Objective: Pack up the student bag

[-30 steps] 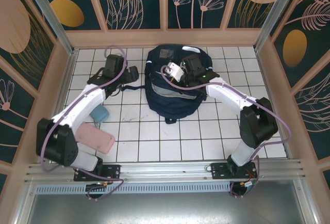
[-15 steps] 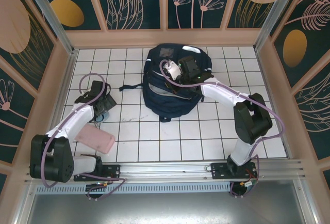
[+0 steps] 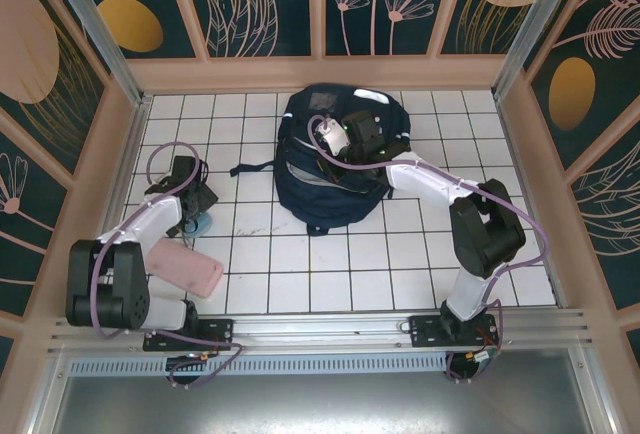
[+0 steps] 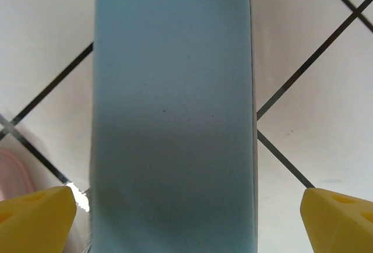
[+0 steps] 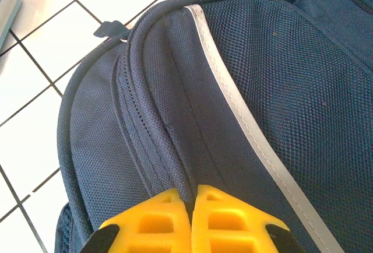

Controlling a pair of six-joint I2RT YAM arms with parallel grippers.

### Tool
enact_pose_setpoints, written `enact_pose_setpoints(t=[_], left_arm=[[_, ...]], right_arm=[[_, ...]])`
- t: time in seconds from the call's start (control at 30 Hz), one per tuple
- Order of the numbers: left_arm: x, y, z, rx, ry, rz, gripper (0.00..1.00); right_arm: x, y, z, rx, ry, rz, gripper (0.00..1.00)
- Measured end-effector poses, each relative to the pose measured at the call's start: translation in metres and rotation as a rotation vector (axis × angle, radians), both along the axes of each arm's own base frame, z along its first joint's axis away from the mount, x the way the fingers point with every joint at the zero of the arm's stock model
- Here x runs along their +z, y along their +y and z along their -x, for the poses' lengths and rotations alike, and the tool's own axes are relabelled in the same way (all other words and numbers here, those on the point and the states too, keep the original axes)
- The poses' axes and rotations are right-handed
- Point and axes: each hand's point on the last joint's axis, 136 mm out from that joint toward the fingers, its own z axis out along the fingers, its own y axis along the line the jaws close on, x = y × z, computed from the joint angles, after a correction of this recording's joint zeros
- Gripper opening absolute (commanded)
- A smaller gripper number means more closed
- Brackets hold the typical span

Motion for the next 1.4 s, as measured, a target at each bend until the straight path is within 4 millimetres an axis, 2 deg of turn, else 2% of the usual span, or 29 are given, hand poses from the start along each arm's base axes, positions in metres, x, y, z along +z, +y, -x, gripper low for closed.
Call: enact_pose_setpoints(t=[0.07, 0.2, 0.3, 0.4, 0.43, 0.47, 0.53, 0.67, 0.9, 1.0, 1.17, 1.27, 1.4], left_arm=[[-0.006, -0.001, -0.002, -0.002, 0.011, 0.009, 0.94], [-0.015, -0.006, -0.009, -0.02, 0.011, 0.038, 0.77], [-0.014, -0.014, -0.018, -0.06, -0.018, 0.068, 0.74], [-0.012, -0.025, -0.024, -0.114, -0.039, 0.118, 0.81], [-0.013, -0.029, -0.025, -0.133, -0.039, 0.131, 0.86], [-0.012, -0.033, -0.025, -0.15, -0.041, 0.144, 0.98], [-0.008, -0.038, -0.024, -0.173, -0.045, 0.163, 0.98], [0.011, -0.036, -0.012, -0.174, -0.054, 0.154, 0.98], [0.037, -0.021, 0.03, -0.071, -0.054, 0.123, 0.98], [0.028, -0.019, 0.053, -0.022, -0.037, 0.139, 0.98], [-0.006, -0.027, 0.082, 0.004, 0.058, 0.197, 0.97], [-0.007, -0.031, 0.077, -0.01, 0.049, 0.2, 0.98], [-0.008, -0.046, 0.066, -0.07, 0.052, 0.192, 0.98]], right_arm=[[0.0, 0.0, 0.0, 0.001, 0.0, 0.0, 0.0], [0.0, 0.0, 0.0, -0.005, -0.001, 0.003, 0.0], [0.0, 0.0, 0.0, -0.009, -0.002, 0.005, 0.0], [-0.001, -0.001, -0.001, -0.014, -0.001, 0.005, 0.0], [-0.001, -0.001, -0.001, -0.016, 0.001, 0.005, 0.0], [-0.001, -0.001, -0.001, -0.019, 0.002, 0.004, 0.0], [-0.001, -0.001, -0.001, -0.021, 0.003, 0.004, 0.0], [-0.001, -0.001, -0.001, -0.023, 0.005, 0.002, 0.0], [-0.001, -0.001, -0.001, -0.025, 0.007, 0.001, 0.0], [-0.001, -0.001, -0.001, -0.026, 0.007, 0.002, 0.0], [-0.001, -0.001, -0.002, -0.027, 0.006, 0.003, 0.0], [-0.001, -0.001, -0.002, -0.028, 0.005, 0.003, 0.0], [-0.001, -0.002, -0.002, -0.03, 0.005, 0.004, 0.0]])
